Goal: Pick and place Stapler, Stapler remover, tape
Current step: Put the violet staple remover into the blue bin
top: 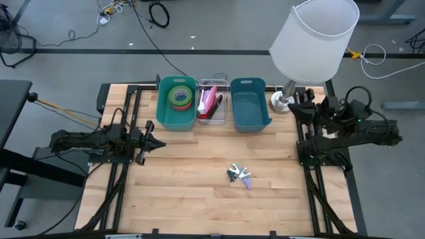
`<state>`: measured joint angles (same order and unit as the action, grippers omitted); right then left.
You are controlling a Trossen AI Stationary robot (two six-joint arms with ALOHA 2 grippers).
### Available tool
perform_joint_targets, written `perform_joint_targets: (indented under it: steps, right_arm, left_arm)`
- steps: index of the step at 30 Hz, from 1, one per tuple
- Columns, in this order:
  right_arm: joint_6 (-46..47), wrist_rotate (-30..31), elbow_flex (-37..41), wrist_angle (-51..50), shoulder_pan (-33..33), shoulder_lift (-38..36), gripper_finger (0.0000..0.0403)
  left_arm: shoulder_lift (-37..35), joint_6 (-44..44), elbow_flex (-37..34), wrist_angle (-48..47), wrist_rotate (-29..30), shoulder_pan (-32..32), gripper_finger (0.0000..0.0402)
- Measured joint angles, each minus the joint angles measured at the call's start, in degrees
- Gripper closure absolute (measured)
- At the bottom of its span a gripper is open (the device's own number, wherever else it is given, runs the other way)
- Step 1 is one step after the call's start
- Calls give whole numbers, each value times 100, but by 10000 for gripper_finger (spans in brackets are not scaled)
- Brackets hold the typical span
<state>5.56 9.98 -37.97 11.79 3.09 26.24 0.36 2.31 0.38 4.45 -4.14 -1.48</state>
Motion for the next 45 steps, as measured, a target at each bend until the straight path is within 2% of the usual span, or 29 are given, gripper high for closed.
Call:
perform_joint_targets:
  steps: [12, 28, 45]
  right_arm:
    - [0, -77, -1059, -437, 2, 757, 403]
    - [-3, -1599, -1193, -965, 10, 1851, 403]
    - [-326, -1495, -1192, -2052, 13, 2540, 403]
  left_arm:
    - [0, 0, 0, -2, 0, 2, 399]
    - [0, 0, 0, 0, 0, 1, 399]
    - [-2, 0, 0, 0, 0, 0, 399]
